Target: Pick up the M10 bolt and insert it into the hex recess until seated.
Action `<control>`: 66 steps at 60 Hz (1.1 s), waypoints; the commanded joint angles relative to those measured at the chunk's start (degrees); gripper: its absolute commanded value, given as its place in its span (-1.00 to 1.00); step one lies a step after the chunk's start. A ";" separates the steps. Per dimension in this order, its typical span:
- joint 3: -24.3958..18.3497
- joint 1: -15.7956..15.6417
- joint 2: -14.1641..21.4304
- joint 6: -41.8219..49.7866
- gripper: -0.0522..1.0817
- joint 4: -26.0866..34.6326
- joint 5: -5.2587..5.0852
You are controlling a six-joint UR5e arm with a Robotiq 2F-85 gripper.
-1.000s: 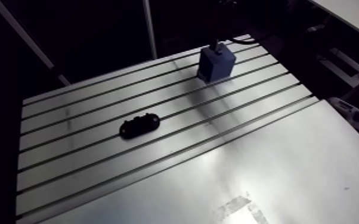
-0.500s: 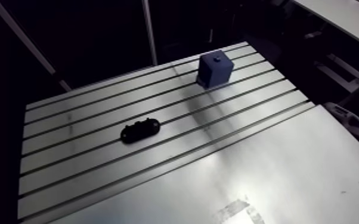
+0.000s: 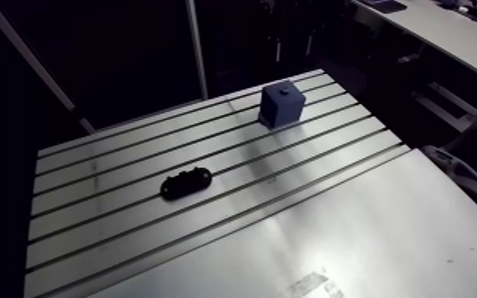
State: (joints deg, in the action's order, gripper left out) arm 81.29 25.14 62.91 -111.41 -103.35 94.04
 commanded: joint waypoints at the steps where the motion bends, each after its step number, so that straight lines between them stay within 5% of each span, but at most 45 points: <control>1: 0.46 0.43 -0.21 3.52 0.98 -0.02 -0.65; 55: 3.48 0.72 -2.36 2.48 0.99 -5.24 -0.39; 66: 3.48 0.78 -2.98 2.39 0.99 -5.24 -1.56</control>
State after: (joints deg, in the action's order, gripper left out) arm 84.59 25.88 60.68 -108.84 -108.30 93.42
